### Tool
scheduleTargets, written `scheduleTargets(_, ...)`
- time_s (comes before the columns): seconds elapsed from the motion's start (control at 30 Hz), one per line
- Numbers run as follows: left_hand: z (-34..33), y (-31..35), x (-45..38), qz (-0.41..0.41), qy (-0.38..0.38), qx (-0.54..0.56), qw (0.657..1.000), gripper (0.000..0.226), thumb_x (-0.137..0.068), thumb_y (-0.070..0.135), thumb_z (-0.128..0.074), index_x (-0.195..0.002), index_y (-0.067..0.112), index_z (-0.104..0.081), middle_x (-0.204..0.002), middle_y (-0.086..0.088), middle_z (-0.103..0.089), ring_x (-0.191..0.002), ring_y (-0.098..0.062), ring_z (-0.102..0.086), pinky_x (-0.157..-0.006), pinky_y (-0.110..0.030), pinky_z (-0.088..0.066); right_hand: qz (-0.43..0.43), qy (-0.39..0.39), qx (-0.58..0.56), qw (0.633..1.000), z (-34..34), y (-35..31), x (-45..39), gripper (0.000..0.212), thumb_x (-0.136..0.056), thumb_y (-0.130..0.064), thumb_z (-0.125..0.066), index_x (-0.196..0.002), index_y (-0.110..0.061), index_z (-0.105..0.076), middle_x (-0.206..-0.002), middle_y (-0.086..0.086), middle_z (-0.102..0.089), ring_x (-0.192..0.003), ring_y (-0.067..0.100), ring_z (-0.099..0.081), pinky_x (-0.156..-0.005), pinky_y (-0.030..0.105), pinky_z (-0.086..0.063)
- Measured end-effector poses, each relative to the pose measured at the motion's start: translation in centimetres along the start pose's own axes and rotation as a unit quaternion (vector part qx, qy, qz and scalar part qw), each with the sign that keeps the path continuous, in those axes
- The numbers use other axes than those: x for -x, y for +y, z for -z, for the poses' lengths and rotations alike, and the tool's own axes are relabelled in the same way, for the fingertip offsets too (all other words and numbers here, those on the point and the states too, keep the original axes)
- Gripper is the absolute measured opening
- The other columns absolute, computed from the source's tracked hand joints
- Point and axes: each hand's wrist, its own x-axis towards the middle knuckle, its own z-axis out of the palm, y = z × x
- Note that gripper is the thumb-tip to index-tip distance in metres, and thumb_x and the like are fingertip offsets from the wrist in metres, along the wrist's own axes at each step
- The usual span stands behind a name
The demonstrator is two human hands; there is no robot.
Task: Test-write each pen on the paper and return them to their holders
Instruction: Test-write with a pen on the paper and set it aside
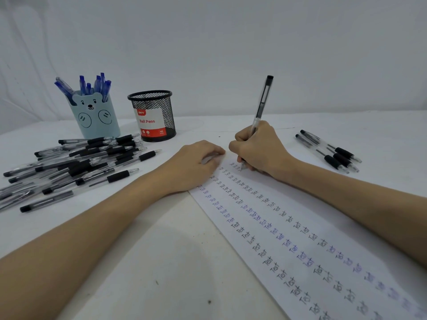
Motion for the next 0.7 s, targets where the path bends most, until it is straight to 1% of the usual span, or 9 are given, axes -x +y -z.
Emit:
scheduleTargets(0.1, 0.01, 0.03, 0.0, -0.001, -0.001, -0.002, 1.0, 0.033, -0.097, 0.021, -0.046, -0.128, 0.017, -0.054, -0.132, 0.004, -0.053, -0.121, -0.009, -0.046, -0.093, -0.01, -0.027, -0.004, 0.002, 0.0, 1.0, 0.07, -0.07, -0.02, 0.048, -0.076, 0.004, -0.05, -0.042, -0.017, -0.022, -0.037, -0.005, -0.022, -0.032, 0.004, -0.048, -0.031, 0.011, -0.024)
scheduleTargets(0.2, -0.01, 0.01, -0.05, -0.002, -0.002, -0.007, 1.0, 0.033, -0.097, 0.021, -0.045, -0.128, 0.018, -0.054, -0.132, 0.004, -0.052, -0.121, -0.008, -0.045, -0.091, -0.009, -0.026, -0.014, -0.005, 0.0, 1.0, 0.21, -0.37, 0.2, 0.044, -0.077, 0.003, -0.049, -0.044, -0.014, -0.025, -0.047, 0.008, -0.039, -0.024, 0.005, -0.04, -0.029, 0.01, -0.021)
scheduleTargets(0.3, 0.0, -0.05, -0.03, -0.001, -0.004, -0.006, 1.0, 0.032, -0.097, 0.021, -0.045, -0.128, 0.018, -0.054, -0.132, 0.004, -0.052, -0.121, -0.008, -0.045, -0.093, -0.01, -0.026, -0.017, 0.003, 0.005, 1.0, 0.29, -0.56, 0.37, 0.041, -0.076, 0.003, -0.049, -0.047, -0.014, -0.026, -0.059, 0.015, -0.044, -0.023, 0.005, -0.038, -0.029, 0.01, -0.02)
scheduleTargets(0.37, -0.04, -0.06, -0.03, -0.001, -0.004, -0.007, 1.0, 0.033, -0.097, 0.021, -0.045, -0.128, 0.018, -0.054, -0.132, 0.005, -0.052, -0.122, -0.008, -0.045, -0.093, -0.01, -0.026, -0.017, 0.004, 0.008, 1.0, 0.21, -0.35, 0.21, 0.042, -0.076, 0.003, -0.048, -0.046, -0.014, -0.025, -0.053, 0.011, -0.041, -0.024, 0.004, -0.039, -0.029, 0.011, -0.021)
scheduleTargets(0.47, -0.07, -0.06, -0.02, 0.0, -0.006, -0.008, 1.0, 0.033, -0.097, 0.022, -0.045, -0.128, 0.019, -0.054, -0.133, 0.005, -0.052, -0.122, -0.008, -0.044, -0.093, -0.01, -0.026, -0.029, 0.011, 0.007, 0.999, 0.14, -0.16, 0.06, 0.045, -0.077, 0.003, -0.05, -0.044, -0.015, -0.025, -0.035, -0.004, -0.032, -0.026, 0.003, -0.043, -0.029, 0.011, -0.023)
scheduleTargets(0.57, 0.01, -0.06, -0.01, -0.004, -0.006, -0.012, 1.0, 0.033, -0.097, 0.02, -0.045, -0.128, 0.017, -0.054, -0.133, 0.004, -0.052, -0.122, -0.009, -0.045, -0.091, -0.009, -0.026, -0.035, 0.01, -0.001, 0.999, 0.25, -0.25, 0.09, 0.043, -0.077, 0.002, -0.05, -0.045, -0.014, -0.026, -0.044, 0.006, -0.04, -0.024, 0.005, -0.039, -0.029, 0.011, -0.022)
scheduleTargets(0.6, 0.02, 0.0, 0.01, -0.005, -0.006, -0.013, 1.0, 0.033, -0.097, 0.02, -0.045, -0.128, 0.017, -0.054, -0.132, 0.004, -0.052, -0.122, -0.009, -0.045, -0.09, -0.009, -0.026, -0.03, 0.011, 0.005, 0.999, 0.18, -0.27, 0.16, 0.043, -0.076, 0.003, -0.05, -0.045, -0.015, -0.025, -0.045, 0.006, -0.037, -0.027, 0.006, -0.043, -0.03, 0.011, -0.022)
scheduleTargets(0.67, 0.03, 0.1, 0.04, -0.005, -0.006, -0.012, 1.0, 0.032, -0.097, 0.02, -0.045, -0.128, 0.016, -0.054, -0.132, 0.003, -0.052, -0.122, -0.01, -0.045, -0.091, -0.009, -0.026, -0.018, 0.018, 0.018, 1.0, 0.07, -0.31, 0.22, 0.047, -0.076, 0.004, -0.049, -0.044, -0.017, -0.021, -0.039, -0.004, -0.025, -0.038, 0.011, -0.049, -0.032, 0.013, -0.023)
scheduleTargets(0.7, 0.05, 0.15, 0.05, -0.005, -0.008, -0.011, 1.0, 0.032, -0.098, 0.02, -0.045, -0.128, 0.016, -0.054, -0.133, 0.003, -0.052, -0.122, -0.01, -0.045, -0.091, -0.009, -0.026, -0.021, 0.023, 0.018, 0.999, 0.06, -0.35, 0.21, 0.048, -0.076, 0.004, -0.049, -0.043, -0.017, -0.021, -0.037, -0.006, -0.022, -0.039, 0.011, -0.05, -0.032, 0.014, -0.023)
